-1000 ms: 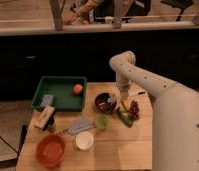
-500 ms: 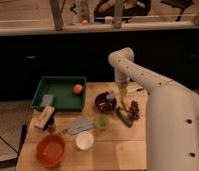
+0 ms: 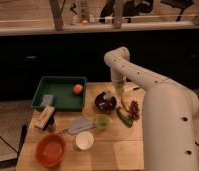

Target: Wipe purple bowl with brush

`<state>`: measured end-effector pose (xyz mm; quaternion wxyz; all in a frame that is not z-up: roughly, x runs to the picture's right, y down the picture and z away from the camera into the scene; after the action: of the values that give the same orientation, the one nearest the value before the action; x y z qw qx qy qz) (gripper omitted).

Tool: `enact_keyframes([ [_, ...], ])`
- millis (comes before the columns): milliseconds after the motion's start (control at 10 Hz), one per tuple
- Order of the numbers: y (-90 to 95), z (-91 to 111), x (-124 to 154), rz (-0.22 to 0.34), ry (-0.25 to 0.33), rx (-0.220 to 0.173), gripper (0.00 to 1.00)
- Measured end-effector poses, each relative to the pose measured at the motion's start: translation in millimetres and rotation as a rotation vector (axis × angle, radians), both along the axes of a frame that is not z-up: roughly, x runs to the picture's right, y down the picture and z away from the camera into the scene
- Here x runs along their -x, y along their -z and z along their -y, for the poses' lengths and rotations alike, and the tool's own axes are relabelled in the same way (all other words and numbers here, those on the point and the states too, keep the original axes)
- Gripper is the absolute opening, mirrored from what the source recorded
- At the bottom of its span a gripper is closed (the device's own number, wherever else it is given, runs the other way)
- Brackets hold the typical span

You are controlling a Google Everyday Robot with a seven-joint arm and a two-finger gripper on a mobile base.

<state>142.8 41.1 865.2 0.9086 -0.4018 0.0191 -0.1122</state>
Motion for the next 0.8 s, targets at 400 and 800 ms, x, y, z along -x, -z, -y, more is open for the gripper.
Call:
enact_keyframes([
  [400, -0.2, 0.2, 1.7, 0.002, 0.001, 0.0, 0.05],
  [800, -0.2, 0.2, 2.0, 0.003, 0.001, 0.0, 0.05],
])
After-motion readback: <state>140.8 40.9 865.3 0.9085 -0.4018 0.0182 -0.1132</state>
